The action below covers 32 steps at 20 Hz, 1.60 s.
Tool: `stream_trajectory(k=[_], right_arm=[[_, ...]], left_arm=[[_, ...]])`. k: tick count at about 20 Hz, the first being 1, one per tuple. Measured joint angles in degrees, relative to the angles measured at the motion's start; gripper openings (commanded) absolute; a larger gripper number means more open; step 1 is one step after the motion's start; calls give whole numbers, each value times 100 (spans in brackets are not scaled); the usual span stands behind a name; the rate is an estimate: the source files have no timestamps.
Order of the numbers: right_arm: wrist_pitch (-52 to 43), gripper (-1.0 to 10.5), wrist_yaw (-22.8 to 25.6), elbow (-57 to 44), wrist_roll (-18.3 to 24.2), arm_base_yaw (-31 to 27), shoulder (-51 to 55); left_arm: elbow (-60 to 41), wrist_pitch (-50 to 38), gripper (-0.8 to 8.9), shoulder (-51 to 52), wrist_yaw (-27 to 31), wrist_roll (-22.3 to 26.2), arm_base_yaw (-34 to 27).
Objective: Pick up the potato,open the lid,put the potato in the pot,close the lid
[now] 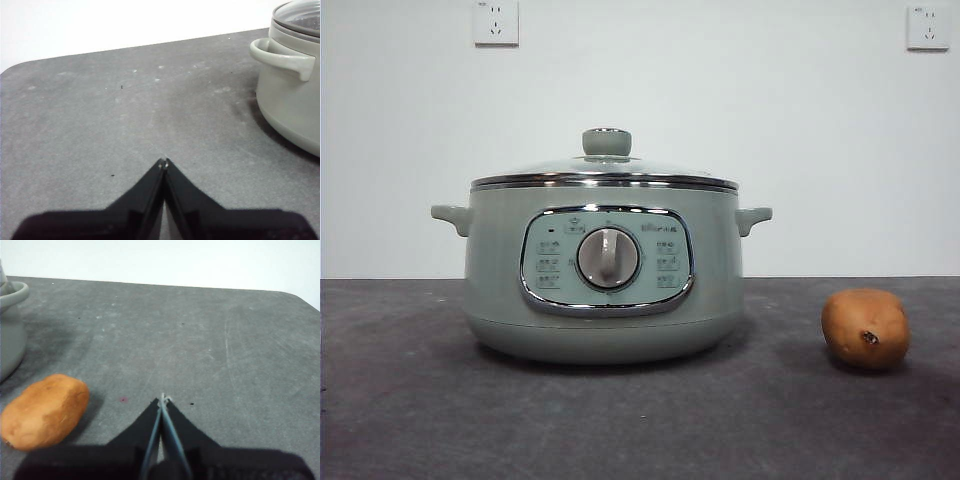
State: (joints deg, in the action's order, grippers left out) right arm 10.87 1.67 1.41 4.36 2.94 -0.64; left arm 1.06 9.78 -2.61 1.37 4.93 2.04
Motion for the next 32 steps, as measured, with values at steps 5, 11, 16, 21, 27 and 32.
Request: stream_trajectory(k=[5,11,16,21,27,32], right_arm=[[0,1,0,0,-2,0,0],[0,1,0,0,0,0,0],[0,1,-15,0,-2,0,0],[0,1,-66,0,-4,0,0],[0,1,-107,0,-22,0,0],[-2,0,-175,0,-769,0,0]], left_arm=[[0,-2,-3,0,0,-2,0],[0,0,-3,0,0,-2,0],[0,-2,-3,0,0,0,0],[0,-2,-3,0,-2,-42,0],[0,-2,-3,0,-15,-94,0],[0,-96,-3,0,-26,-289,0]])
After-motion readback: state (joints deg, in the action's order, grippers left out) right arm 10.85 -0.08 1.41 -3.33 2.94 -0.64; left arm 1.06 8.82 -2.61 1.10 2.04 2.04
